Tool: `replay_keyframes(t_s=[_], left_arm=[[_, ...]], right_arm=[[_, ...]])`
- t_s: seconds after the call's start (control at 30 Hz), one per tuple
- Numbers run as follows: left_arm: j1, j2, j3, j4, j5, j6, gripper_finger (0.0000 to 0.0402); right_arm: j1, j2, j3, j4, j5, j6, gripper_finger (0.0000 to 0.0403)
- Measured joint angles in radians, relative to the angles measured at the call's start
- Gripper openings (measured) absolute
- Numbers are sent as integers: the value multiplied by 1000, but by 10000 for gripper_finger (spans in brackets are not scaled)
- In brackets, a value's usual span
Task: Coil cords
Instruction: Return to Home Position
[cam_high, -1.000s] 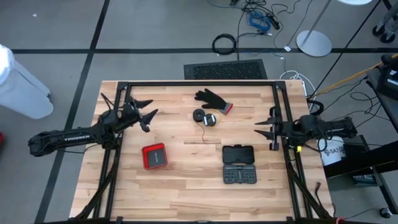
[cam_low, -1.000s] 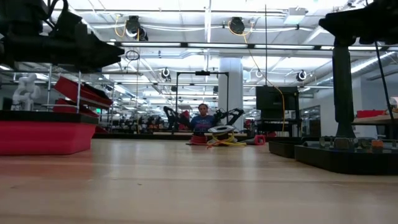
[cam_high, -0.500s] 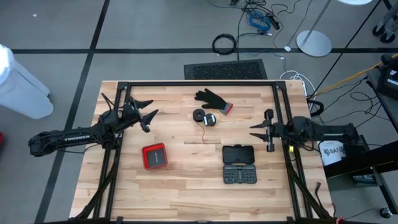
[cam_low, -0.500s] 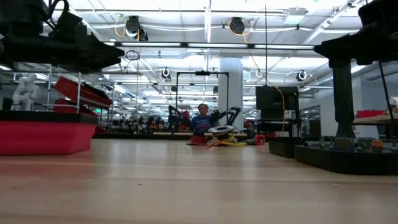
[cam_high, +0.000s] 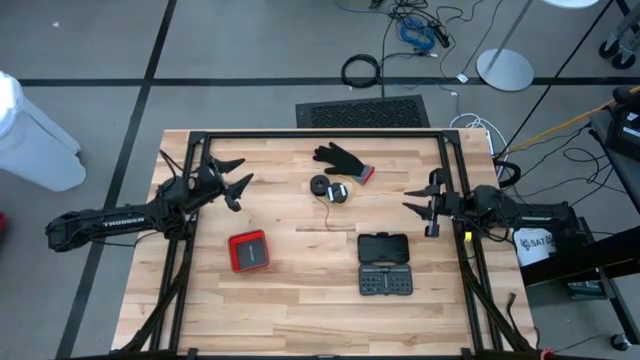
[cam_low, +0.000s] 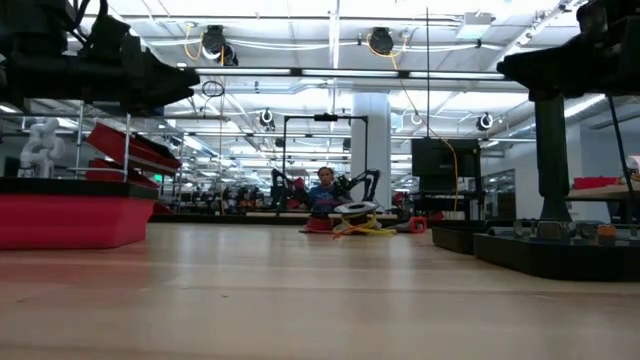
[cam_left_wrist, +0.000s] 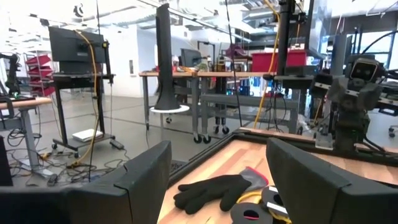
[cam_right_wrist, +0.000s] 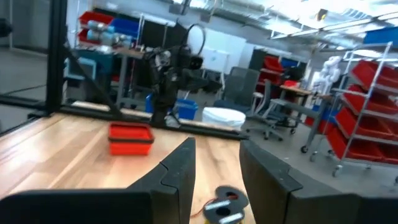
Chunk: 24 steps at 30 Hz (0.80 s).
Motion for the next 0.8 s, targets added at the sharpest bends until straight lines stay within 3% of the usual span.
replay_keyframes(t_s=[0.8], left_arm=[[0,0,0,1,0,3,270]], right_arm=[[0,1,0,47,9,-12,114]])
